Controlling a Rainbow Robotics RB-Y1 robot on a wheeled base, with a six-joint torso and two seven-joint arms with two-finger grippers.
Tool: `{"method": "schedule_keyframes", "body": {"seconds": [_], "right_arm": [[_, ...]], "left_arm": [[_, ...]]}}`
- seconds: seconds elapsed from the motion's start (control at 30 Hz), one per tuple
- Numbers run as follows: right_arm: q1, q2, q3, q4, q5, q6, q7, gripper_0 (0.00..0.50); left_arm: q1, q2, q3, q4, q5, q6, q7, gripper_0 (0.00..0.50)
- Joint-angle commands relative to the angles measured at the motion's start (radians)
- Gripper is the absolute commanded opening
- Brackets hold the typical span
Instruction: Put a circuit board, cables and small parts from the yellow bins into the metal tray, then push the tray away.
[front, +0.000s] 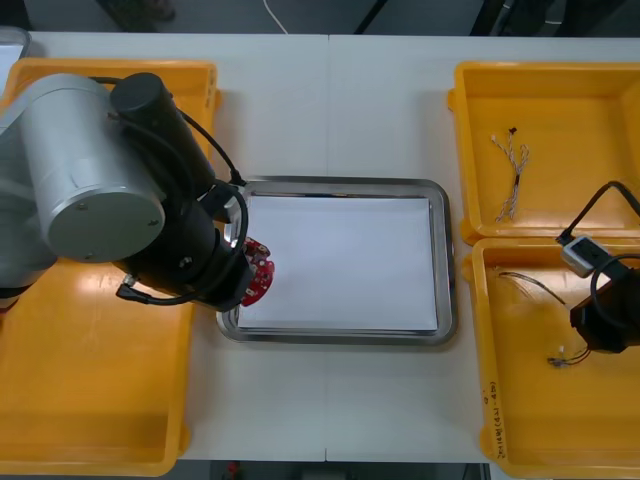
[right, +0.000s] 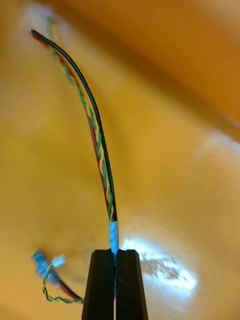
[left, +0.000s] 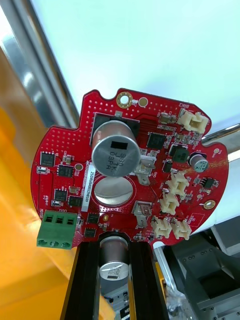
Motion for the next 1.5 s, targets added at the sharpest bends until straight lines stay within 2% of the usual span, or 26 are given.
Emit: {"method": "schedule_keyframes", "body": {"seconds": [0.03,0.27,0.43,0.63,0.87,1.03,1.23,1.37,1.43,1.47,1.5], "right_arm": [[0.004,-0.019,-0.109,-0.092,-0.019,0.094,0.028,0.0],[-0.007,-0.019,-0.201,-0.196,-0.048,0.276,0.025,0.0],[-0.039,-0.019,-0.27,-0.231,-0.121,0.394,0.021,0.0],[-0.086,-0.019,-0.348,-0.251,-0.189,0.394,0.019,0.0],[-0.129,-0.023,-0.382,-0.308,-0.197,0.394,0.027,0.0],[-0.129,-0.063,-0.367,-0.336,-0.206,0.394,0.033,0.0],[-0.134,-0.147,-0.347,-0.337,-0.295,0.394,0.033,0.0],[-0.152,-0.183,-0.347,-0.337,-0.321,0.394,0.036,0.0],[-0.162,-0.193,-0.342,-0.337,-0.324,0.394,0.034,0.0],[-0.169,-0.201,-0.339,-0.337,-0.324,0.394,0.036,0.0],[-0.169,-0.204,-0.339,-0.337,-0.324,0.394,0.036,0.0]], "left_arm": [[-0.091,-0.068,-0.062,0.059,-0.033,-0.03,-0.004,0.0],[-0.131,-0.11,-0.146,0.147,-0.073,-0.096,-0.004,0.001],[-0.14,-0.11,-0.2,0.196,-0.079,-0.159,-0.007,0.0],[-0.142,-0.11,-0.261,0.231,-0.116,-0.211,-0.01,0.001],[-0.145,-0.11,-0.309,0.276,-0.131,-0.253,-0.012,0.002],[-0.143,-0.11,-0.31,0.297,-0.136,-0.256,-0.015,0.002],[-0.143,-0.11,-0.313,0.313,-0.151,-0.256,-0.021,0.001],[-0.143,-0.11,-0.313,0.317,-0.153,-0.26,-0.021,0.006],[-0.143,-0.11,-0.313,0.316,-0.153,-0.26,-0.021,0.047],[-0.143,-0.11,-0.313,0.316,-0.153,-0.26,-0.023,0.152],[-0.143,-0.11,-0.313,0.316,-0.153,-0.26,-0.021,0.198]]}}
